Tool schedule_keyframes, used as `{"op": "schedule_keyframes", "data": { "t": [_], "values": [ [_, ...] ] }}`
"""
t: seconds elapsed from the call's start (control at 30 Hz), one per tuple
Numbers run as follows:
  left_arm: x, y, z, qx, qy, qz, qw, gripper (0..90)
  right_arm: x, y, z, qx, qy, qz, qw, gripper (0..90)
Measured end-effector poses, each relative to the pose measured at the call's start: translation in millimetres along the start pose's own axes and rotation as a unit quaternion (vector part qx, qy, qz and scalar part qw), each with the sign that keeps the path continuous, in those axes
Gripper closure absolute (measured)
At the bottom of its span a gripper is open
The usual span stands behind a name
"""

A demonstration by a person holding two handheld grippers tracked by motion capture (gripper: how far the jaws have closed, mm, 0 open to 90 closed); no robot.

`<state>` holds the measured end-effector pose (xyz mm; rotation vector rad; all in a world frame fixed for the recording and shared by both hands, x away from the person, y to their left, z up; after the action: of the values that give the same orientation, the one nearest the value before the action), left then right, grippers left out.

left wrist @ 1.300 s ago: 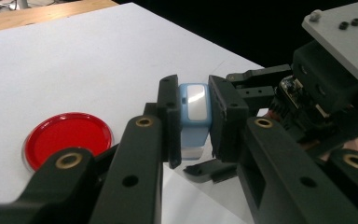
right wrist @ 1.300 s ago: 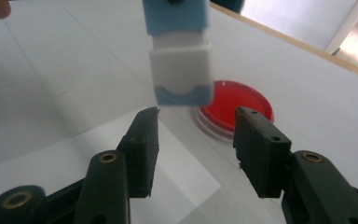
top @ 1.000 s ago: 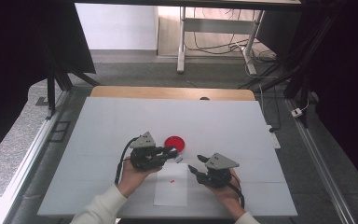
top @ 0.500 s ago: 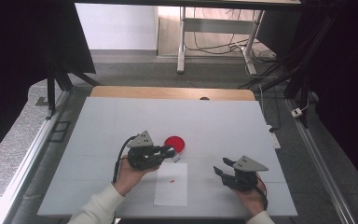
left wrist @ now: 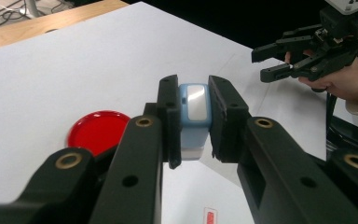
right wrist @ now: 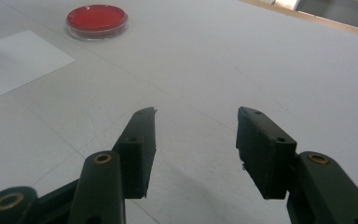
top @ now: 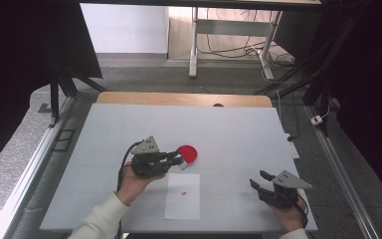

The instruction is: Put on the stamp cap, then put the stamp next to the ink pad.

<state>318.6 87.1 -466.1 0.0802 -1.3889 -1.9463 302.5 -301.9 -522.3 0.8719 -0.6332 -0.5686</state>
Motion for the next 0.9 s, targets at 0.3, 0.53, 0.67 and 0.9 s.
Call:
{"op": "schedule_keyframes", "data": {
  "t": [0.3,0.53,0.67,0.9],
  "values": [
    [-13.8,4.7,10.7,0.009,0.015,0.005,0.9998,74.9,-3.6,-0.1,-7.5,-0.007,0.012,0.012,0.9998,46.8],
    [-24.1,5.9,13.0,0.010,0.027,0.009,0.9995,74.9,-2.3,-0.8,-7.5,-0.010,0.011,0.010,0.9998,46.8],
    [-28.1,5.5,13.9,0.010,0.035,0.009,0.9993,74.9,-3.3,-1.1,-8.8,-0.013,0.013,0.014,0.9997,46.8],
    [-35.0,6.4,16.0,0.015,0.053,0.009,0.9985,74.7,-4.4,-1.0,-9.5,-0.016,0.009,0.020,0.9996,46.7]
  ]
}}
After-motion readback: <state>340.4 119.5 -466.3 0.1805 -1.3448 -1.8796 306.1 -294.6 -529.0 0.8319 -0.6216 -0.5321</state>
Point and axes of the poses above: each handheld gripper's, and its own axes: z roughly backward along the jaws, y roughly out of its top, x roughly to its right, the point moved 3 cm from there along -z, roughly forward along the jaws, and after that the axes turned 11 degrees about z, right-handed, at the moved point
